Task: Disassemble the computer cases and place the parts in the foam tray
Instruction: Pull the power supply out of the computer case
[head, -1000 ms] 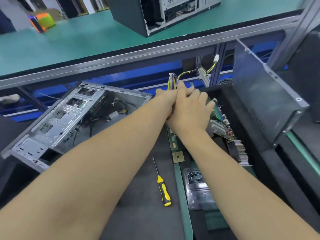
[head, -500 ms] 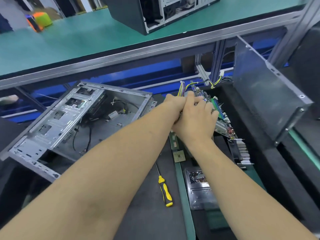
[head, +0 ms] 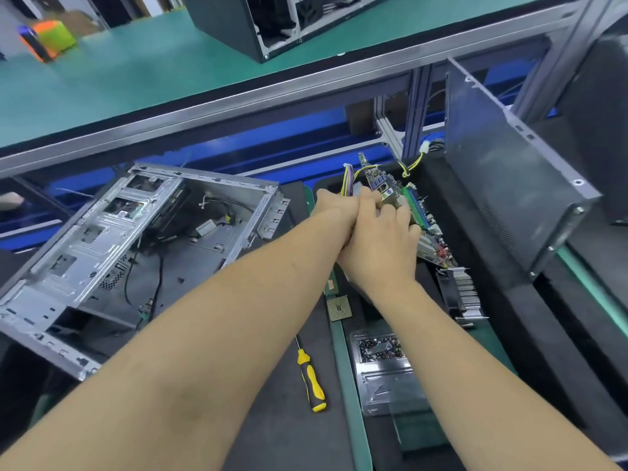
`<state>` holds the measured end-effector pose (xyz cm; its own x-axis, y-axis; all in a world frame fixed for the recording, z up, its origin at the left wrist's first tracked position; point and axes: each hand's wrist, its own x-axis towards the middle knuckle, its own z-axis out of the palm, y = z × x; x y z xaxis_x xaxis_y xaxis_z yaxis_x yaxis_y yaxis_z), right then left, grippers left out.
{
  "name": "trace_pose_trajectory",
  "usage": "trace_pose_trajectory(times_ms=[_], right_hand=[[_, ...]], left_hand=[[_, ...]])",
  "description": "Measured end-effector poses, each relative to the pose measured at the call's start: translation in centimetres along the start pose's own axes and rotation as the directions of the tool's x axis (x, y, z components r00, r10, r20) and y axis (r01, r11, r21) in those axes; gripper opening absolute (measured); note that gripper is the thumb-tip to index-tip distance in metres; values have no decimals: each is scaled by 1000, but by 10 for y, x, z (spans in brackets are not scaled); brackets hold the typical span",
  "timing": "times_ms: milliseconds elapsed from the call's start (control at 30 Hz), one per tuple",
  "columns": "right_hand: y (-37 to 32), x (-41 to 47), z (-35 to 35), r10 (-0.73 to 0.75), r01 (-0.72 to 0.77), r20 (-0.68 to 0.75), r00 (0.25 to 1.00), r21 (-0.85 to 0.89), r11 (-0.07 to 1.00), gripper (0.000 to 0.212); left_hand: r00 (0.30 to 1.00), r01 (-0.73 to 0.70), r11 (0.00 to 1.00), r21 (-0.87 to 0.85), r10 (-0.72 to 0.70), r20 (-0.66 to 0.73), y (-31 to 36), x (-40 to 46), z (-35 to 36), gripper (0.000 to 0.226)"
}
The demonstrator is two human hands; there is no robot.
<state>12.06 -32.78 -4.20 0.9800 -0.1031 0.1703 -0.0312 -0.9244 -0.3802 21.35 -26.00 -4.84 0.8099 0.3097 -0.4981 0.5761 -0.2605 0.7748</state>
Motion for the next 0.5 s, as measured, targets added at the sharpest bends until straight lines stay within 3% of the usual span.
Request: trace_pose_trajectory(times_ms=[67,133,167,233,300,367,500], right_hand=[[14,9,-6,-10,10,-1,1000,242,970,61],[34,24,-6,132,-102,-24,991,508,855,44],[45,32,-3,214,-164,-33,976,535,829,39],[65,45,11,277,-276,51,960,366,889,36],[77,53,29,275,-340,264,925,249,907,45],[88,58,44,267,-375,367,891,263,889,51],[101,58,54,268,-412,387,882,359,837,57]], left_hand=[[999,-26,1000,8,27,-43,3,-4,-1,74],[992,-79,991,108,89,-88,8,-8,-2,81],[992,-83,987,135,95,-83,10,-12,-3,86],[992,-96,986,138,107,-70,11,-13,-1,88],[992,-107,983,146,115,-46,8,-13,2,89],[993,-107,980,165,113,-30,4,-12,5,90],[995,-95,980,177,101,-22,1,-8,10,89]])
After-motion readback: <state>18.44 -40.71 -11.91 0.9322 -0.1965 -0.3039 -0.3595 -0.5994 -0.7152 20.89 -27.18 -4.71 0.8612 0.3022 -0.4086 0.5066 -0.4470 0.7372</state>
